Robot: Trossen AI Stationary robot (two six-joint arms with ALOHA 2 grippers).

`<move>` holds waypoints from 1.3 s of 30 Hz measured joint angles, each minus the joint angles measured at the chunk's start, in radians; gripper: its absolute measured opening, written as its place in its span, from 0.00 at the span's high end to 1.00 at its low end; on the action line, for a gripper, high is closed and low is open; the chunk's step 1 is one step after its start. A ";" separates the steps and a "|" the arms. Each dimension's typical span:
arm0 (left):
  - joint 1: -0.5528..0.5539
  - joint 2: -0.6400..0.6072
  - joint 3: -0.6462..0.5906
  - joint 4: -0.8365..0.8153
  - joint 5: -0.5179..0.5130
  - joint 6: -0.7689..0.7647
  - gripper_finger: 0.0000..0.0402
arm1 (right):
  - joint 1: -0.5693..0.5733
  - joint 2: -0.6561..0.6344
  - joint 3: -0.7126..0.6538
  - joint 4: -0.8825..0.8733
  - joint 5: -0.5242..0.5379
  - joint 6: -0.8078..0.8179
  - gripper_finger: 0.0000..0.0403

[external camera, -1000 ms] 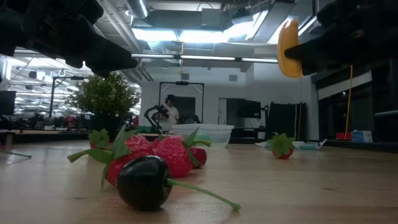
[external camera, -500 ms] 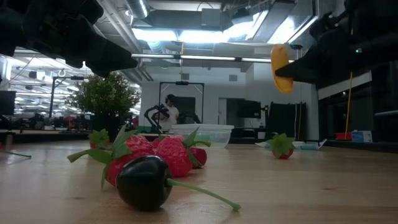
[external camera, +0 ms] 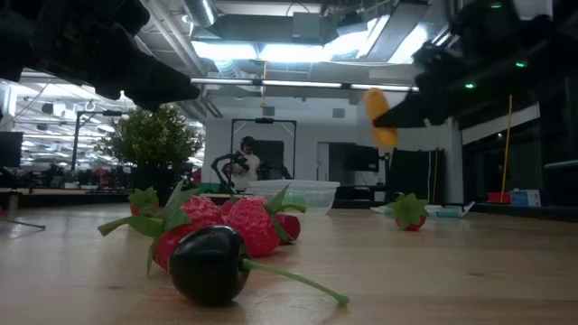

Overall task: Pick and placing Produce into tupperware
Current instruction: Put the yellow banana into the transparent container

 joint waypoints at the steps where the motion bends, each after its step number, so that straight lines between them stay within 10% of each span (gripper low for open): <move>1: 0.000 0.000 0.000 0.000 0.000 0.000 0.62 | -0.017 0.025 0.034 -0.033 -0.032 -0.019 0.65; 15: 0.000 0.000 0.000 -0.003 0.000 0.003 0.62 | -0.193 0.309 0.498 -0.476 -0.399 -0.237 0.65; 39: 0.000 0.000 0.000 -0.011 0.001 0.003 0.62 | -0.283 0.669 1.045 -1.046 -0.532 -0.622 0.65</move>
